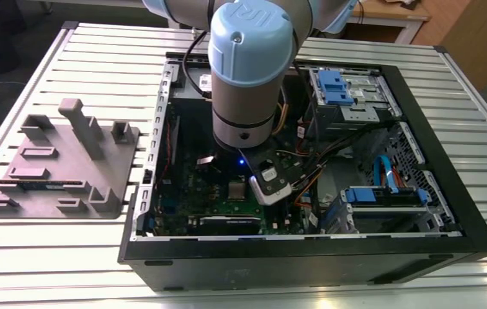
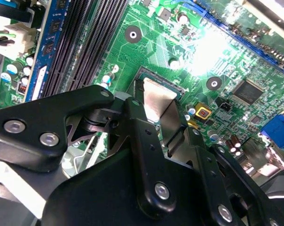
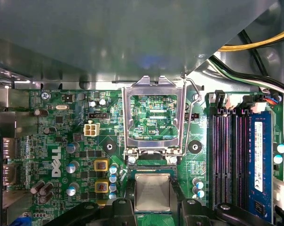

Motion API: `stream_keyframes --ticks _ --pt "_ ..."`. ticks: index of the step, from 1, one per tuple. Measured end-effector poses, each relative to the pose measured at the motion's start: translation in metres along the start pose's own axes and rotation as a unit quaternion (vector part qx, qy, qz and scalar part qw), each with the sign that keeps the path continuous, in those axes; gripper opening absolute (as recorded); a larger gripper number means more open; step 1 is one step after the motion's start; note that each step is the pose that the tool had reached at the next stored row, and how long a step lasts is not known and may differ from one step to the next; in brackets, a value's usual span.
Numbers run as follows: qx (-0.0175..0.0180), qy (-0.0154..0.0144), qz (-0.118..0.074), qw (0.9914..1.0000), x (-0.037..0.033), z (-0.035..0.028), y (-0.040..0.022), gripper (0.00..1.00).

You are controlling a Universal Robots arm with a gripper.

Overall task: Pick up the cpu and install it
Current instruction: 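Place the cpu into insertion slot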

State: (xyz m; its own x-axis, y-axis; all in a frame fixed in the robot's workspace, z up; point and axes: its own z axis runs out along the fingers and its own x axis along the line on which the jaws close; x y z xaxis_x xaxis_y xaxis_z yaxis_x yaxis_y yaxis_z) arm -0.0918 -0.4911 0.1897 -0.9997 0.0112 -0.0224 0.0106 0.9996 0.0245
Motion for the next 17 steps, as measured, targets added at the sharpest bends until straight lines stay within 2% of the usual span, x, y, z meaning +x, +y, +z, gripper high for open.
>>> stream_keyframes --ticks 3,4,8,17 --pt "-0.0003 -0.0002 0.000 1.00000 -0.0001 0.0003 0.0001 0.40" --pt "-0.0002 -0.0001 0.000 1.00000 -0.0001 0.0003 0.0001 0.46" --pt "-0.0001 0.0000 0.000 1.00000 0.0000 -0.0001 0.0001 0.46" --pt "-0.0002 -0.0001 0.000 1.00000 -0.0001 -0.0051 0.0002 0.46"
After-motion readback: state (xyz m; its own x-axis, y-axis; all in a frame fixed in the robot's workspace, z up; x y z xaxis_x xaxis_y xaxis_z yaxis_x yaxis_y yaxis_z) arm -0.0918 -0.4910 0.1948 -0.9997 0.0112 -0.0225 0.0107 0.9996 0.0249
